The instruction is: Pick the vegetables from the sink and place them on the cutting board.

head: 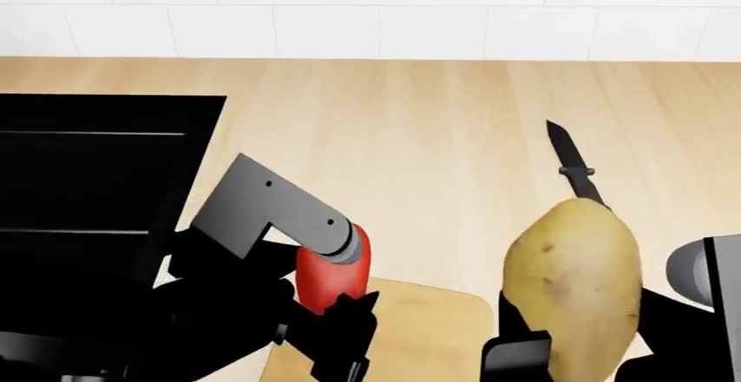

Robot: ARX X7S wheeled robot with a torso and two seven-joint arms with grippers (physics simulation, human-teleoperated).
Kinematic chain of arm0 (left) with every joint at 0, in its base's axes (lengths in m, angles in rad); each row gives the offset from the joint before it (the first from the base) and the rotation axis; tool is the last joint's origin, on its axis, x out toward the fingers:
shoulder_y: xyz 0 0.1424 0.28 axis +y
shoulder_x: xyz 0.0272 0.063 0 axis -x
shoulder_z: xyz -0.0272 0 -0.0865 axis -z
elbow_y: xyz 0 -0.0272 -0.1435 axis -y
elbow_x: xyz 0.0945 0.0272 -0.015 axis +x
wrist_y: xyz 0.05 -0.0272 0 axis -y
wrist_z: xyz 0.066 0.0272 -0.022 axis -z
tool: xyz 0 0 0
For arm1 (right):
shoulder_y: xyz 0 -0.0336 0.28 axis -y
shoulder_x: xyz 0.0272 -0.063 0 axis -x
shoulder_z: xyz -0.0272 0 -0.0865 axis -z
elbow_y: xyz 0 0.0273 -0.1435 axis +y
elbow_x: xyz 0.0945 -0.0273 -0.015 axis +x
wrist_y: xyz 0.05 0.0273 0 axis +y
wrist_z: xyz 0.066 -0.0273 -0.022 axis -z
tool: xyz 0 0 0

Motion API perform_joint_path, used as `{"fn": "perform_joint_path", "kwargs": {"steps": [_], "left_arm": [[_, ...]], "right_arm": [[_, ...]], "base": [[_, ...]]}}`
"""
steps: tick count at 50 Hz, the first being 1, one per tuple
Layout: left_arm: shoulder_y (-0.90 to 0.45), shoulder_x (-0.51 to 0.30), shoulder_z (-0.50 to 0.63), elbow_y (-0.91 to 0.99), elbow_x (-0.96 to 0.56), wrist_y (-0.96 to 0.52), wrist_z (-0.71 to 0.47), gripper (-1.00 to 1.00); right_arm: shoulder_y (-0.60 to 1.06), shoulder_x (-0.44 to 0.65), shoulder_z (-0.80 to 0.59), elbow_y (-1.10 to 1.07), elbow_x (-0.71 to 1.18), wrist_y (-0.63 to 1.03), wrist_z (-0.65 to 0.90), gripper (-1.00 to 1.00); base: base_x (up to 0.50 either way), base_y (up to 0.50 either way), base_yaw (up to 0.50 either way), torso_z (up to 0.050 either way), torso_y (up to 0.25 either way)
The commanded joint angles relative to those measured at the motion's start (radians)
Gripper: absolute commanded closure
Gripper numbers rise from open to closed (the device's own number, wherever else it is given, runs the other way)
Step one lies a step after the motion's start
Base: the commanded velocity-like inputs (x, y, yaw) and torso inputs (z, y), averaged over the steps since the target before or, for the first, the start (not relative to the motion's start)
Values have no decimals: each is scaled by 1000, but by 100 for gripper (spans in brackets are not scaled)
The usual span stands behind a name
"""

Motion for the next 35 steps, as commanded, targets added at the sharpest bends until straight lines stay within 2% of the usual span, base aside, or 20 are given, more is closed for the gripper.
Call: {"fn": "perform_joint_path", "kwargs": {"steps": [1,4,27,28,35], "left_arm": [[22,14,-13,-6,4,19,29,100],[32,13,-6,-3,11,24,33,100],[45,9,13,1,4,24,24,100],[46,9,15,2,6,25,25,-100],[37,11,14,-9,13,30,14,-100]], "right_arm": [[1,-14,29,0,-32,1,-34,100],[-17,-3,25,-4,-20,-48,-61,100],[-50,-5,11,-9,-52,-64,-66,100],[-49,-3,13,-10,-49,-65,-67,100],[-50,-2,15,-11,-48,-63,-65,100]], "base": [[0,0,0,0,0],[0,0,0,0,0],[0,0,0,0,0],[0,0,0,0,0],[0,0,0,0,0]]}}
